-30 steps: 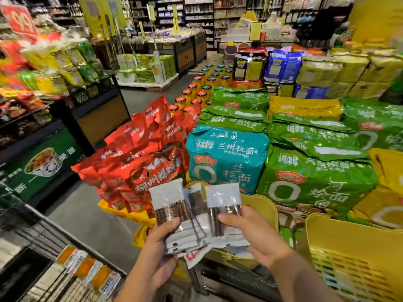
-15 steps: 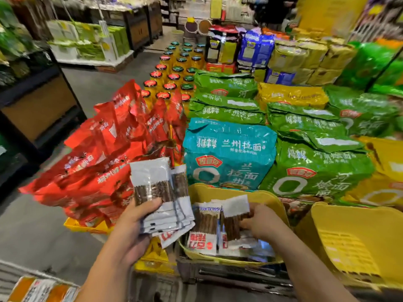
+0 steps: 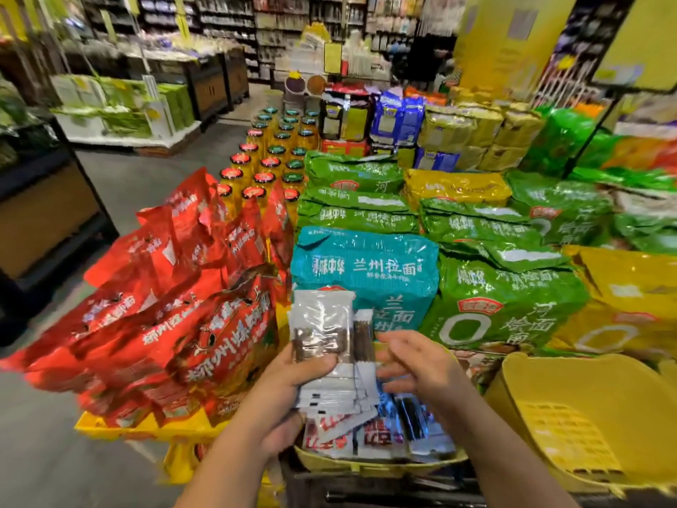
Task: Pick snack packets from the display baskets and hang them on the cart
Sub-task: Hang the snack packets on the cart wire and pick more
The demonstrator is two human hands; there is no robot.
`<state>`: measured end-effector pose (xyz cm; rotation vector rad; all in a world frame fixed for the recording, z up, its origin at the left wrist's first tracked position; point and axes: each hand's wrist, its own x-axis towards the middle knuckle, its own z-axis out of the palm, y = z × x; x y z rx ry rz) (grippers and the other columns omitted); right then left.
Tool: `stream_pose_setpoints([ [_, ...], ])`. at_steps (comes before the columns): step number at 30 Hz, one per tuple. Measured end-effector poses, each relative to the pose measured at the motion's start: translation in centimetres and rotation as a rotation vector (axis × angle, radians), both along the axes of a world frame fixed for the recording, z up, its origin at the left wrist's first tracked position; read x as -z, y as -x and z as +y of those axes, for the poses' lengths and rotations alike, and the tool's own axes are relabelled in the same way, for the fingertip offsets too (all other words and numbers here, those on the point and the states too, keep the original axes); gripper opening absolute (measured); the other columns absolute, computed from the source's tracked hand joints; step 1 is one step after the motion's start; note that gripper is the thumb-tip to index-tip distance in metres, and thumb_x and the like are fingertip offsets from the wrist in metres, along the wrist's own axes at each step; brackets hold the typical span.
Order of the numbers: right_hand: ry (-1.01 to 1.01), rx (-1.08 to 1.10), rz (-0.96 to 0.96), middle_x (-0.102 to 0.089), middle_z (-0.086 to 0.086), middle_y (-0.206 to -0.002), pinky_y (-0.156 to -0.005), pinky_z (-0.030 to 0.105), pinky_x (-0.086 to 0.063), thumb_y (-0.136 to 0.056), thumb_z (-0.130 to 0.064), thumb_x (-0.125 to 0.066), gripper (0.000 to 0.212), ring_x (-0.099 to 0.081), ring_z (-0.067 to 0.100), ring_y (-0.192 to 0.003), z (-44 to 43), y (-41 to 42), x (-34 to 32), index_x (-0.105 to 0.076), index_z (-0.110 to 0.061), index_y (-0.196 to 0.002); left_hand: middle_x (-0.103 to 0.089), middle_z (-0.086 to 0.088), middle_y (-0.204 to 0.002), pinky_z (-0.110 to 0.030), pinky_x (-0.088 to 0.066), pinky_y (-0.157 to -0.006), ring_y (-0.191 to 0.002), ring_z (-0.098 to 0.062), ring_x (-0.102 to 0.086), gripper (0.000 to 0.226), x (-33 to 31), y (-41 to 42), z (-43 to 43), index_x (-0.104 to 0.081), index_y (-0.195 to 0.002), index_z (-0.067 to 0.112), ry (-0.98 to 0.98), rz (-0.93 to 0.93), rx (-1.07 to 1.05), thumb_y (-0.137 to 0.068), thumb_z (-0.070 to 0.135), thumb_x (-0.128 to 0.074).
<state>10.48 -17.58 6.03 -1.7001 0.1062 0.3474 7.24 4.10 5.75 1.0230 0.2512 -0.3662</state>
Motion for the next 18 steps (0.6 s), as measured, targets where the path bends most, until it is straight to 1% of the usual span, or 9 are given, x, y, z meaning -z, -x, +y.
stream_pose_setpoints([
  [1, -0.16, 0.0, 0.058, -0.074, 0.003, -0.097, -0.074, 0.039, -0.059, -0.094, -0.036, -0.067, 0.033, -0.071, 0.021, -0.083, 0.7, 0.0, -0.8, -0.069, -0.014, -0.119, -0.071, -0.024, -0.119, -0.047, -0.061, -0.079, -0.104, -0.042, -0.07, 0.064, -0.4, -0.1, -0.6, -0.06, -0.132, 0.01, -0.013, 0.002, -0.013, -0.072, 0.001, -0.081],
  [2, -0.18, -0.019, 0.083, -0.074, 0.001, -0.096, -0.072, 0.038, -0.058, -0.095, -0.036, -0.065, 0.029, -0.071, 0.019, -0.082, 1.4, -0.1, -1.3, -0.069, -0.016, -0.116, -0.072, -0.023, -0.118, -0.047, -0.061, -0.08, -0.104, -0.042, -0.07, 0.058, -0.7, -0.2, -1.2, -0.06, -0.131, 0.01, -0.025, 0.001, -0.033, -0.076, 0.004, -0.077],
  [5, -0.126, -0.07, 0.124, -0.071, 0.001, -0.104, -0.067, 0.035, -0.06, -0.096, -0.034, -0.064, 0.028, -0.071, 0.008, -0.079, 3.0, 0.2, -1.4, -0.063, -0.019, -0.12, -0.074, -0.018, -0.113, -0.041, -0.06, -0.074, -0.097, -0.034, -0.074, 0.039, -1.4, -0.1, -2.4, -0.063, -0.126, 0.011, -0.112, -0.031, -0.094, -0.088, 0.015, -0.069],
  [7, -0.111, -0.062, 0.144, -0.068, 0.002, -0.117, -0.071, 0.04, -0.061, -0.095, -0.04, -0.066, 0.032, -0.069, 0.012, -0.093, 3.4, 0.7, -0.4, -0.061, -0.023, -0.122, -0.076, -0.017, -0.109, -0.038, -0.058, -0.072, -0.09, -0.03, -0.075, 0.028, -1.6, 0.3, -2.7, -0.069, -0.118, 0.011, -0.117, -0.004, -0.105, -0.098, 0.028, -0.058],
  [10, -0.131, -0.053, 0.2, -0.067, -0.003, -0.123, -0.065, 0.034, -0.06, -0.098, -0.039, -0.063, 0.029, -0.068, 0.016, -0.102, 3.2, 1.3, 0.2, -0.061, -0.023, -0.123, -0.076, -0.018, -0.107, -0.036, -0.056, -0.07, -0.085, -0.028, -0.075, 0.045, -0.9, 1.0, -2.3, -0.072, -0.113, 0.007, -0.064, 0.091, -0.089, -0.104, 0.031, -0.035],
  [12, -0.177, -0.041, 0.229, -0.07, -0.001, -0.125, -0.075, 0.041, -0.06, -0.097, -0.037, -0.065, 0.042, -0.07, 0.021, -0.107, 3.2, 1.2, 0.8, -0.058, -0.02, -0.134, -0.074, -0.02, -0.114, -0.042, -0.057, -0.079, -0.094, -0.032, -0.074, 0.037, -0.2, 1.4, -1.8, -0.069, -0.118, 0.008, -0.09, 0.1, -0.108, -0.102, 0.021, -0.038],
  [14, -0.192, -0.06, 0.177, -0.073, -0.003, -0.119, -0.087, 0.044, -0.056, -0.095, -0.033, -0.067, 0.036, -0.07, 0.021, -0.109, 3.4, 1.3, 0.7, -0.062, -0.023, -0.129, -0.072, -0.018, -0.12, -0.052, -0.056, -0.091, -0.105, -0.037, -0.071, 0.031, 0.5, 1.7, -1.1, -0.062, -0.126, 0.014, -0.124, 0.038, -0.125, -0.099, 0.008, -0.05],
  [16, -0.28, -0.095, 0.126, -0.075, 0.004, -0.115, -0.088, 0.046, -0.056, -0.091, -0.022, -0.072, 0.035, -0.072, 0.028, -0.106, 3.6, 1.4, 0.8, -0.063, -0.02, -0.125, -0.073, -0.015, -0.119, -0.061, -0.053, -0.096, -0.107, -0.039, -0.07, 0.042, 0.8, 2.0, -0.5, -0.059, -0.13, 0.016, -0.163, -0.02, -0.128, -0.092, -0.001, -0.063],
  [18, -0.364, -0.126, 0.11, -0.073, 0.014, -0.117, -0.088, 0.052, -0.056, -0.083, -0.017, -0.079, 0.048, -0.071, 0.036, -0.105, 3.5, 1.4, 1.0, -0.061, -0.013, -0.127, -0.073, -0.014, -0.118, -0.063, -0.053, -0.096, -0.107, -0.038, -0.071, 0.052, 0.8, 2.3, -0.1, -0.058, -0.131, 0.017, -0.197, -0.065, -0.143, -0.085, -0.003, -0.073],
])
